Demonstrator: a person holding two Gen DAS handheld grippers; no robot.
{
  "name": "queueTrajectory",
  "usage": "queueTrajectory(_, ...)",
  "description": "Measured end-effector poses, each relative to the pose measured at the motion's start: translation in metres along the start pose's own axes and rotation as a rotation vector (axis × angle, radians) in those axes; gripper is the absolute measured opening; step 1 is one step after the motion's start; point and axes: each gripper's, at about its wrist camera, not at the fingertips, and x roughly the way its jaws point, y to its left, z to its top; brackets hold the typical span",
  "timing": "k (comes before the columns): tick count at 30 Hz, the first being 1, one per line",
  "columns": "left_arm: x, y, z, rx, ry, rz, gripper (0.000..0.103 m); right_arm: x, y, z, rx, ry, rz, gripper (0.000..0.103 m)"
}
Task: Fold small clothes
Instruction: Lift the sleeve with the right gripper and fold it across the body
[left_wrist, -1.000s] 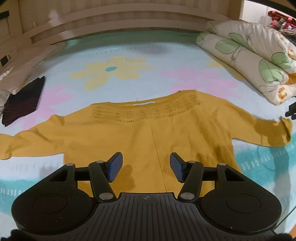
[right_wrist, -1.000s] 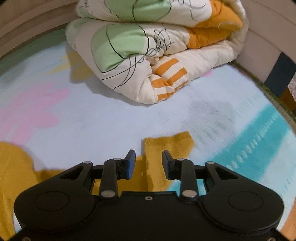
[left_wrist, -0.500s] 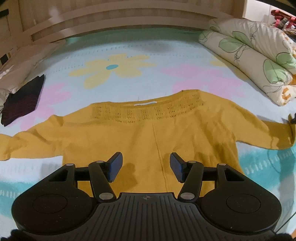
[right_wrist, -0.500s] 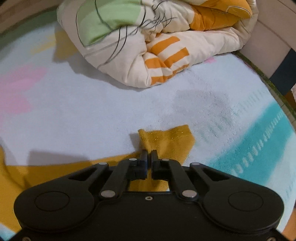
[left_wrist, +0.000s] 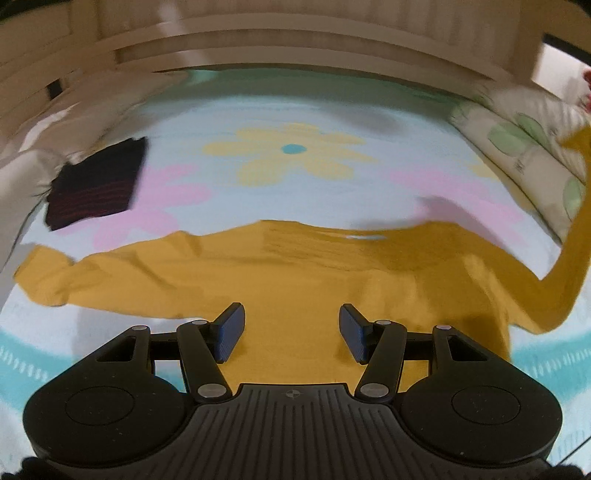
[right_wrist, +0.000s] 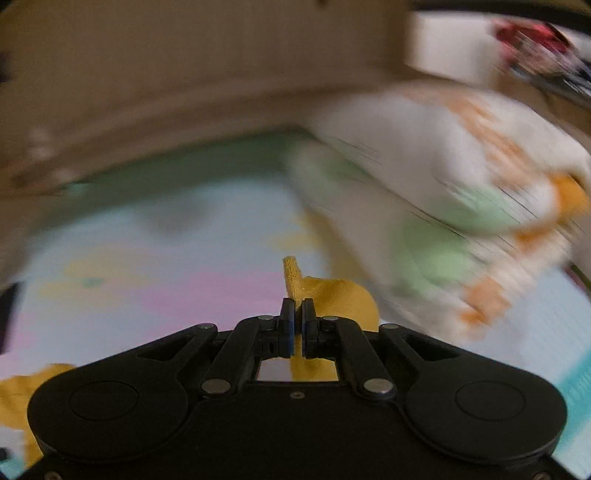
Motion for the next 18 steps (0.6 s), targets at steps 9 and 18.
queueTrajectory(9, -0.008, 0.056, 0.008, -0.103, -0.029, 0.083, 0.055, 0.023, 0.223, -0.024, -0.196, -0.005, 0.419, 0.008)
queueTrajectory(18, 0.004, 0.097, 0.010, -0.191, -0.014, 0.145, 0.055, 0.109, 0.344, -0.136, -0.266, 0.220, 0.528, 0.018)
